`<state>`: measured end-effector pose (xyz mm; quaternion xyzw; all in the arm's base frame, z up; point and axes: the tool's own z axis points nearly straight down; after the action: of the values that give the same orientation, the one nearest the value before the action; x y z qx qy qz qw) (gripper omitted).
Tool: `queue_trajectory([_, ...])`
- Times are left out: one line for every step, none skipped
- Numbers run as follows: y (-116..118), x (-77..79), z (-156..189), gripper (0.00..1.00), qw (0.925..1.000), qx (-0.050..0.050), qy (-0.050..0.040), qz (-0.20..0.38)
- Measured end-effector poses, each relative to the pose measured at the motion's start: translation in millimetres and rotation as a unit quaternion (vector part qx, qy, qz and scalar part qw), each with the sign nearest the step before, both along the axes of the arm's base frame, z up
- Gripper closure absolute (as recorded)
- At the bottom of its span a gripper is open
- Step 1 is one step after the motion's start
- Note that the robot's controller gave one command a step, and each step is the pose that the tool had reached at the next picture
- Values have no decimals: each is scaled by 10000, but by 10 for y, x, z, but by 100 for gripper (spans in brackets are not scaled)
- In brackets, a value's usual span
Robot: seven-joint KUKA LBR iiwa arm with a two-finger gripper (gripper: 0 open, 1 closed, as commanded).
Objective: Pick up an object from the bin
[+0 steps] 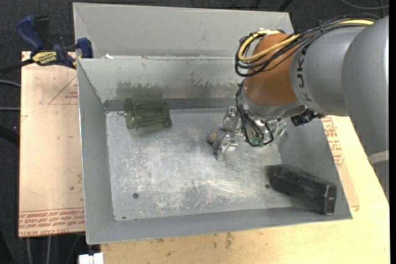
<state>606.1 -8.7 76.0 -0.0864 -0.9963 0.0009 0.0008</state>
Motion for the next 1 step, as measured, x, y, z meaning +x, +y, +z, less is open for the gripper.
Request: queue_trajectory([0,1,-1,100,10000,0,-1,0])
